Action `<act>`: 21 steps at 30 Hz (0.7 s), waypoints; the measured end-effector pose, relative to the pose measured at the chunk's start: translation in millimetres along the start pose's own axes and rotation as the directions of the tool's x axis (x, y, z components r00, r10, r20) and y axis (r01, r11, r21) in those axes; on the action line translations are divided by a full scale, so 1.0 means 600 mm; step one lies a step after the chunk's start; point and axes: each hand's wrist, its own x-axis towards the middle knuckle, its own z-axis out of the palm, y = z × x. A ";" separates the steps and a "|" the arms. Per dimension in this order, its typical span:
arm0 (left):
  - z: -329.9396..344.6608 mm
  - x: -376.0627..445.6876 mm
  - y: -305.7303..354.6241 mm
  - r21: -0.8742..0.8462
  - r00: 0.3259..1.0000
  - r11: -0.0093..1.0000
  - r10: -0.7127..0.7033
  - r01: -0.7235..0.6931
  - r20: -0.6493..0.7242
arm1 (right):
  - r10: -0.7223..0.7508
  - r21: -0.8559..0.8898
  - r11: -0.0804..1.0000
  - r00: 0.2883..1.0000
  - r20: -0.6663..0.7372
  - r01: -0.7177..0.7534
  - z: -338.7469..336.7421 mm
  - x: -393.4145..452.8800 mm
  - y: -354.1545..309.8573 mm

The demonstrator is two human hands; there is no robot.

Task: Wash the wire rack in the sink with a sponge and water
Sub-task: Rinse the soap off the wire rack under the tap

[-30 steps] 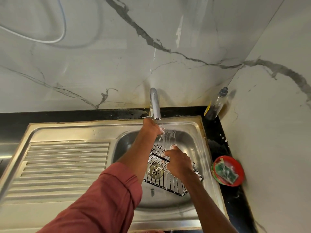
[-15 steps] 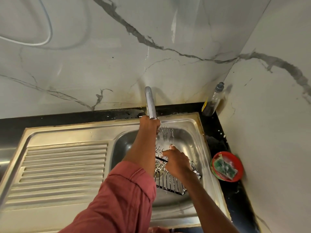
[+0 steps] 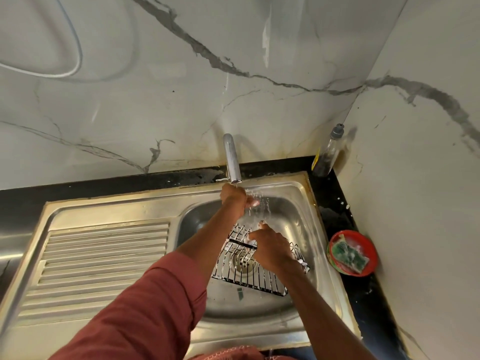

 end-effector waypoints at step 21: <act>-0.029 -0.006 -0.007 0.699 0.814 0.421 0.227 -0.578 0.535 | -0.028 -0.007 1.000 1.000 0.006 0.028 0.001 0.005 0.020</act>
